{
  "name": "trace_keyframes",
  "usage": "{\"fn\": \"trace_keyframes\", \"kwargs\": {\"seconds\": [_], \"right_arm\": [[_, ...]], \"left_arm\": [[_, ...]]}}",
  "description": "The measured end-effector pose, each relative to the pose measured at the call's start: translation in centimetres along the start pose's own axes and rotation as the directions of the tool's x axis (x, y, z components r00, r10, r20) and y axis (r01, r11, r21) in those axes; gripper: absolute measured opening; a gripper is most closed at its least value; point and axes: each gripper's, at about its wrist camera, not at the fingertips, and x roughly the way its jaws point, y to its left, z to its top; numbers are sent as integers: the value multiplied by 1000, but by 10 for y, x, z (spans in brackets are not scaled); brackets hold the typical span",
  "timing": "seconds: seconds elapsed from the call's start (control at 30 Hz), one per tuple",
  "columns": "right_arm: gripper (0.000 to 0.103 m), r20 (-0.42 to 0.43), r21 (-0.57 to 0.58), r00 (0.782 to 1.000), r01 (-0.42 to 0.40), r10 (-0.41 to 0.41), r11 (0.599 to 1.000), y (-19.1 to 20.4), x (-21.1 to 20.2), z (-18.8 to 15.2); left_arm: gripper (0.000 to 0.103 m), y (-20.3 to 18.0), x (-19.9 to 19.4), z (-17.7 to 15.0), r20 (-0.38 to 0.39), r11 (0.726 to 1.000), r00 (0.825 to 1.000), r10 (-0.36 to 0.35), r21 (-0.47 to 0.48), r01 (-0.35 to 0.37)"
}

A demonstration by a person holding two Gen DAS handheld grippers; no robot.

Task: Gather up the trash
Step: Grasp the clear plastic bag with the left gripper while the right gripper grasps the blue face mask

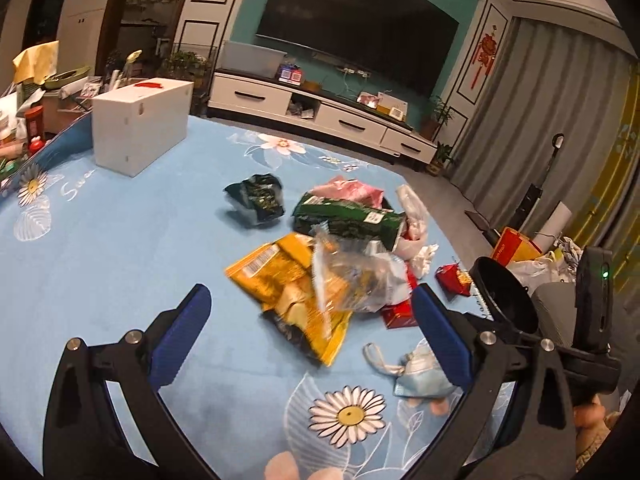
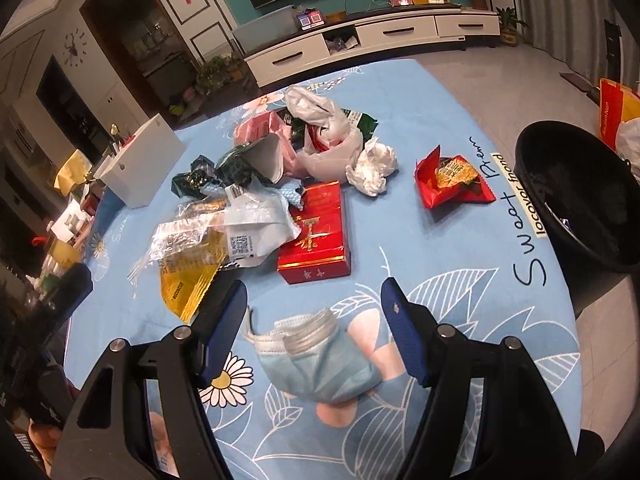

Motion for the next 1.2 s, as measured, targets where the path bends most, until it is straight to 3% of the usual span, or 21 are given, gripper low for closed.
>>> {"fn": "trace_keyframes", "kwargs": {"seconds": [0.3, 0.53, 0.77, 0.83, 0.9, 0.97, 1.0, 1.2], "right_arm": [[68, 36, -33, 999, -2, 3, 999, -15, -6, 8], [72, -7, -121, 999, -40, 39, 992, -14, 4, 2], [73, -92, -156, 993, -93, 80, 983, -6, 28, -9], [73, -104, -165, 991, -94, 78, 982, -4, 32, -12], [72, -117, -171, 990, -95, 75, 981, -4, 35, -15], [72, -120, -182, 990, -91, 70, 979, -3, 36, -18], [70, -120, -191, 991, -85, 63, 978, -2, 37, -19], [37, -110, -229, 992, -84, 60, 970, 1, 34, -24]], "left_arm": [[100, 3, 17, 11, -15, 992, 993, -119, -44, 118], [100, 8, 32, 10, -60, 990, 989, -132, -55, 129], [98, -20, 63, 12, -127, 994, 987, -95, 49, 102], [88, -22, 73, 10, -149, 994, 985, -87, 53, 96], [70, -22, 84, 8, -180, 996, 981, -67, 52, 77], [59, -20, 89, 4, -195, 997, 979, -55, 47, 65], [47, -19, 91, 3, -199, 997, 978, -54, 37, 63], [35, -14, 79, 0, -169, 998, 984, -62, 13, 65]]}}
